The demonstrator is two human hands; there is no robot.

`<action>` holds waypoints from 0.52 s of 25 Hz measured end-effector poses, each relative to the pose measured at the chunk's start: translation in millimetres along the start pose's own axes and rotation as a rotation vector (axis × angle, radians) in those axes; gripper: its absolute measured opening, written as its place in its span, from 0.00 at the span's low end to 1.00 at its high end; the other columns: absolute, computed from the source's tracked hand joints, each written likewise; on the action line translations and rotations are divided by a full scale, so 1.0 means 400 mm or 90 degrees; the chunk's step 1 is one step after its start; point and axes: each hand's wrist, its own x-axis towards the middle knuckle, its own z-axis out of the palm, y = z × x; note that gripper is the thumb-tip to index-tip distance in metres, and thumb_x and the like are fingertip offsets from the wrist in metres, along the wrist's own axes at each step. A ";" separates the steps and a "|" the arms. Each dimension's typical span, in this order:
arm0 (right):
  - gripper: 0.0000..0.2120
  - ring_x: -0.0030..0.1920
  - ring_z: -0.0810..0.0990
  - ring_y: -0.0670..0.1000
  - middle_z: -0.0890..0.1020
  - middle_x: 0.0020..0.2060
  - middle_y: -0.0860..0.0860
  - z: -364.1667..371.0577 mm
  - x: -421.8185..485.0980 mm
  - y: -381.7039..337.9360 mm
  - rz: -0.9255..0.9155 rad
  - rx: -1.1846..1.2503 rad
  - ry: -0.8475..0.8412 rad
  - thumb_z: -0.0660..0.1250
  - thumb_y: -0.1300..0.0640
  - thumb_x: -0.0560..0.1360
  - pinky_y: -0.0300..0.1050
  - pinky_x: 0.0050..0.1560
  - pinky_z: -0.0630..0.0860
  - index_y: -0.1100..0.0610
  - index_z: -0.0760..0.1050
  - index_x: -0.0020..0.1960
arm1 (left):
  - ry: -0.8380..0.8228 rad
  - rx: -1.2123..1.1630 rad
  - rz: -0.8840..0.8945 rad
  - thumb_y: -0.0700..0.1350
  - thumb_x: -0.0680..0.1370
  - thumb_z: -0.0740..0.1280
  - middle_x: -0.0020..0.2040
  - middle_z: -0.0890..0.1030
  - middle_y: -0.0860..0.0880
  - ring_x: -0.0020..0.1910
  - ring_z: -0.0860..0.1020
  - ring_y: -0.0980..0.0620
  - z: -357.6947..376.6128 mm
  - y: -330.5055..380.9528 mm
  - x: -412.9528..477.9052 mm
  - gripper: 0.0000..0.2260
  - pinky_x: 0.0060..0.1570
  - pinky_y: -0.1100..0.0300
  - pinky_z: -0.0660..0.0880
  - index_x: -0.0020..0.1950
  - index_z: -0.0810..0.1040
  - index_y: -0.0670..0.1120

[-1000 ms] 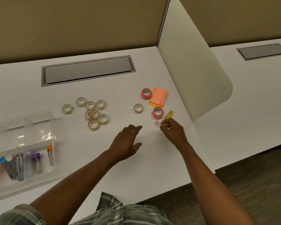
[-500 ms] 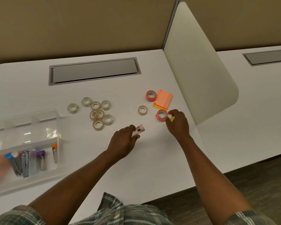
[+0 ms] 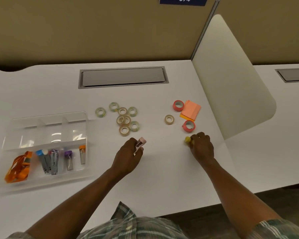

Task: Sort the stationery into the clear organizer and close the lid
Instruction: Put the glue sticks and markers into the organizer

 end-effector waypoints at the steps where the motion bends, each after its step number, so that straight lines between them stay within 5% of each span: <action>1: 0.09 0.49 0.77 0.61 0.78 0.49 0.57 -0.005 -0.020 -0.036 0.014 0.052 -0.013 0.70 0.55 0.75 0.50 0.40 0.74 0.58 0.79 0.53 | 0.014 -0.029 -0.025 0.50 0.80 0.63 0.39 0.73 0.54 0.37 0.72 0.53 -0.015 -0.018 -0.012 0.06 0.34 0.61 0.64 0.47 0.69 0.49; 5: 0.14 0.45 0.83 0.53 0.83 0.46 0.50 -0.068 -0.110 -0.258 0.072 0.446 -0.129 0.69 0.54 0.76 0.47 0.46 0.79 0.49 0.75 0.60 | 0.014 -0.257 -0.119 0.46 0.82 0.60 0.42 0.80 0.47 0.42 0.78 0.49 -0.096 -0.075 -0.062 0.08 0.42 0.56 0.73 0.60 0.73 0.52; 8: 0.13 0.47 0.85 0.59 0.85 0.46 0.56 -0.125 -0.165 -0.470 0.161 0.776 -0.315 0.66 0.58 0.77 0.50 0.47 0.82 0.48 0.74 0.61 | 0.051 -0.365 -0.150 0.46 0.84 0.55 0.42 0.82 0.42 0.37 0.78 0.52 -0.169 -0.132 -0.099 0.12 0.39 0.59 0.72 0.66 0.68 0.57; 13: 0.14 0.49 0.85 0.60 0.83 0.51 0.58 -0.137 -0.217 -0.774 0.085 0.843 -0.446 0.68 0.57 0.76 0.55 0.50 0.84 0.47 0.76 0.60 | 0.152 -0.443 -0.247 0.44 0.83 0.54 0.47 0.80 0.43 0.35 0.77 0.50 -0.270 -0.237 -0.129 0.13 0.35 0.56 0.73 0.67 0.68 0.48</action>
